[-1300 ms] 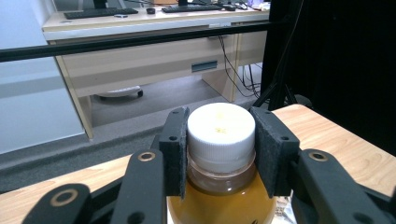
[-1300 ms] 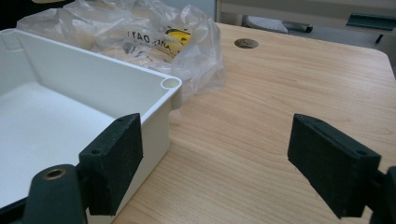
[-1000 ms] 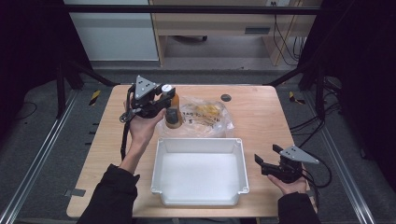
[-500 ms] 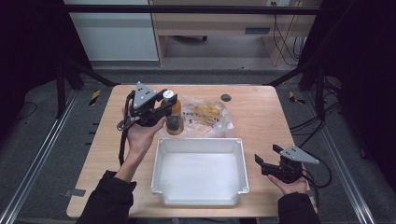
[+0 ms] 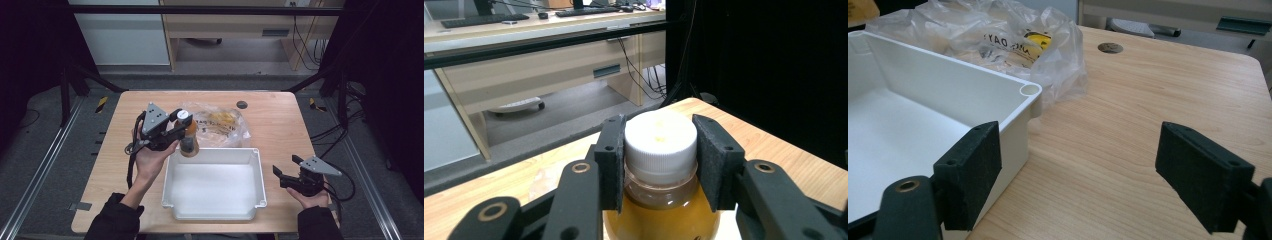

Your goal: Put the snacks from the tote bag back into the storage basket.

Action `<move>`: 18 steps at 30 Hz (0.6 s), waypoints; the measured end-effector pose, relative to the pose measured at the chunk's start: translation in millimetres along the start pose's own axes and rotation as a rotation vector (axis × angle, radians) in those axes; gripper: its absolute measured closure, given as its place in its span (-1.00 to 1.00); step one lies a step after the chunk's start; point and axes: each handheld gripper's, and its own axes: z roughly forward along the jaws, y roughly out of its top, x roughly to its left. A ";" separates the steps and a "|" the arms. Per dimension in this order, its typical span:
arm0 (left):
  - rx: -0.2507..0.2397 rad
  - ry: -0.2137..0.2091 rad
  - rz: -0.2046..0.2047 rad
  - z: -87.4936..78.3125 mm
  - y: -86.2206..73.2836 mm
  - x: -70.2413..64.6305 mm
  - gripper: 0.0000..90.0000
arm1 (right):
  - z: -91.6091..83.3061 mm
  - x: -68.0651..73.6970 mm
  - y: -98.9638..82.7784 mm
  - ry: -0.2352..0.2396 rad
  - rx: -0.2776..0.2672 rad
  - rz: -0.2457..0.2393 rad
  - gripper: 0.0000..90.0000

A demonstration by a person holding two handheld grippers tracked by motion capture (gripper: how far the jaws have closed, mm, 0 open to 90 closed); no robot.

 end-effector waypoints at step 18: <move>0.024 -0.027 0.004 -11.3 -28.9 -11.3 0.31 | -0.3 0.5 -0.2 0.000 0.002 0.000 -0.58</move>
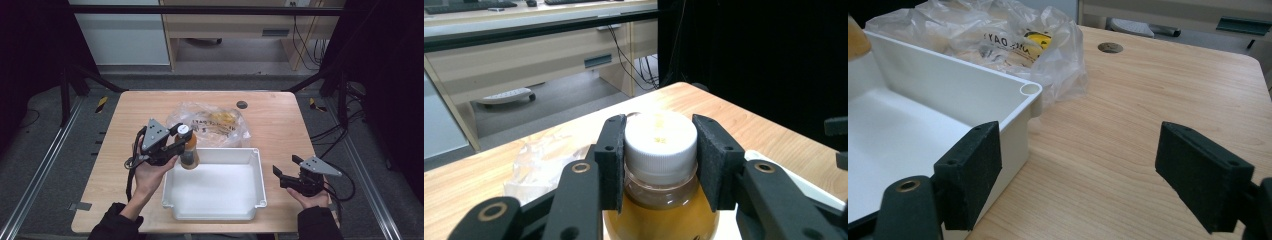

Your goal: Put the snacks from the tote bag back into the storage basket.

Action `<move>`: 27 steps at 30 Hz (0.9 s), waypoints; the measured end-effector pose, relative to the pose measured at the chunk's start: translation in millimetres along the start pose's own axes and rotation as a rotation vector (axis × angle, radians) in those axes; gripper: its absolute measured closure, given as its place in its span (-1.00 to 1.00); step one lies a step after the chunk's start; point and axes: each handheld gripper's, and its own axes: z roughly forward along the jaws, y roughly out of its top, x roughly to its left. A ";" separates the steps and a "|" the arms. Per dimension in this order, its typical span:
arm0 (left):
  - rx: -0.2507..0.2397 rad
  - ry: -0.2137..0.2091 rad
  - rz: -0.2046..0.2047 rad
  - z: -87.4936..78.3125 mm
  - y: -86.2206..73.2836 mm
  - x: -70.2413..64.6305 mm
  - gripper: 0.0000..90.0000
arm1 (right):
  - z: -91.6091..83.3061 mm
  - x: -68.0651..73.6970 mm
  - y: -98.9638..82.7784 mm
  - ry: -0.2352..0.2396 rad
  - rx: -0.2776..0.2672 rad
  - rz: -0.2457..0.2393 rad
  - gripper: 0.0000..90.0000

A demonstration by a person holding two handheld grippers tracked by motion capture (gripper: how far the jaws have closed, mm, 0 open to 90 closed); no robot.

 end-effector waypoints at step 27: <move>0.089 -0.026 -0.010 7.6 -43.8 -11.9 0.31 | 0.3 1.1 -1.4 -0.001 0.006 -0.011 -0.58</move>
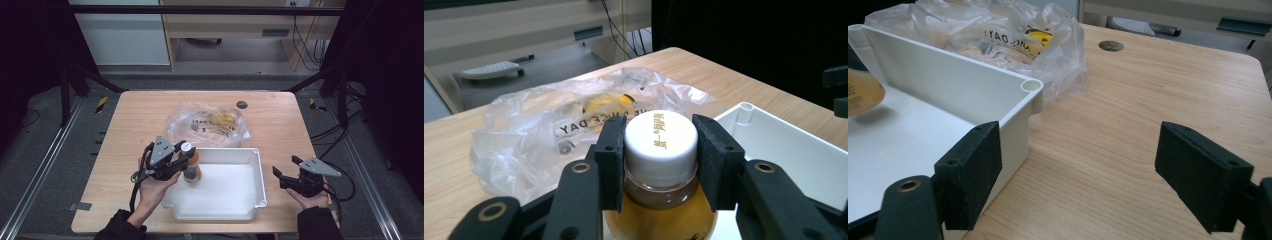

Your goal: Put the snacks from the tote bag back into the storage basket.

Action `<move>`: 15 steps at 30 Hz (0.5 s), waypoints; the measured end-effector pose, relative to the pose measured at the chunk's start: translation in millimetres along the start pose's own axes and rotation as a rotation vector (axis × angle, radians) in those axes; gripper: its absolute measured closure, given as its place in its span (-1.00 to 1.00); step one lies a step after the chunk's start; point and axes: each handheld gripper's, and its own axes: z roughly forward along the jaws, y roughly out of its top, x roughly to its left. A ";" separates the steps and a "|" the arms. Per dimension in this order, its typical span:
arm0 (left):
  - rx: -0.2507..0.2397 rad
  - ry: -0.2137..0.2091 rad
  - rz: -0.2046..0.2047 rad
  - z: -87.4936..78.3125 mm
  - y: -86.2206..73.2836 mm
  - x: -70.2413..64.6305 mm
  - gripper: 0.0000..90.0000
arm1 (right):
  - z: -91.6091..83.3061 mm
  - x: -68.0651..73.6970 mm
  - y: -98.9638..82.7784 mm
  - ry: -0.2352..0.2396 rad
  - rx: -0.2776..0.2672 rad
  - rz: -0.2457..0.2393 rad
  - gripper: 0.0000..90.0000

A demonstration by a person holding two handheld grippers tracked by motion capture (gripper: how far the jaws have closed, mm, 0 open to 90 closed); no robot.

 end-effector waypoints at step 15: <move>0.037 0.006 0.009 3.7 -12.7 -1.8 0.31 | -0.1 0.5 -1.1 0.001 0.005 -0.006 -0.58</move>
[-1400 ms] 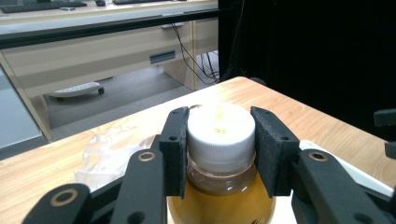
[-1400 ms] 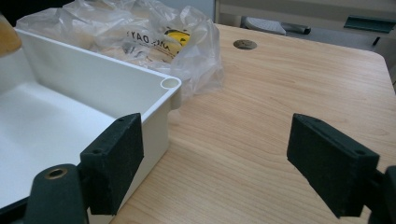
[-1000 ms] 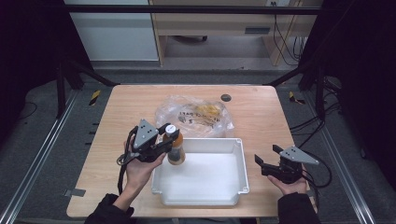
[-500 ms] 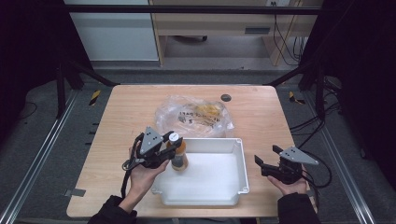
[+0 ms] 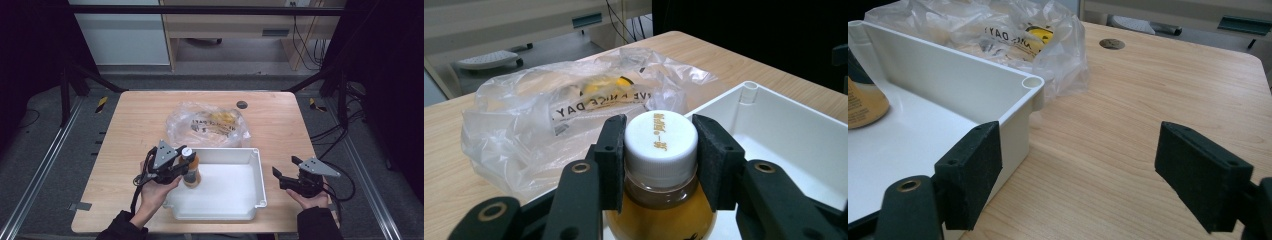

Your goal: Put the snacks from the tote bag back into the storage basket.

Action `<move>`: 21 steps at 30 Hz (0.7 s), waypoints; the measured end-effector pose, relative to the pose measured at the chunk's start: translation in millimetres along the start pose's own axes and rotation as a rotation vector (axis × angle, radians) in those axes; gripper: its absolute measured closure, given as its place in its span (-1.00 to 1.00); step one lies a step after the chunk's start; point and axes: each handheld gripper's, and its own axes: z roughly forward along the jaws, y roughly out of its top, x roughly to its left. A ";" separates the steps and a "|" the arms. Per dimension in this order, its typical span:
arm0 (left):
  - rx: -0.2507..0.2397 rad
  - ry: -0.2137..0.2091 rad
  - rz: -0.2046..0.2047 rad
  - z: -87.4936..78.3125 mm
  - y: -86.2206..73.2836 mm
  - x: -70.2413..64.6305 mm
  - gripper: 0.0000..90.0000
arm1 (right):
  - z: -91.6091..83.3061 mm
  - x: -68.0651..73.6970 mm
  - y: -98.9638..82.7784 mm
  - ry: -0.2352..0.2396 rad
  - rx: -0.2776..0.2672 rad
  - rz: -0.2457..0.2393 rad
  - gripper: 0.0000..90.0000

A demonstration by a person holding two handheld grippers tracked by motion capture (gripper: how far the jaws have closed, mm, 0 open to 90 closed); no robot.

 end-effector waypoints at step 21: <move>-0.021 -0.002 0.012 -1.4 -7.5 -5.4 0.29 | -0.1 -0.5 -1.4 -0.004 0.002 -0.001 -0.58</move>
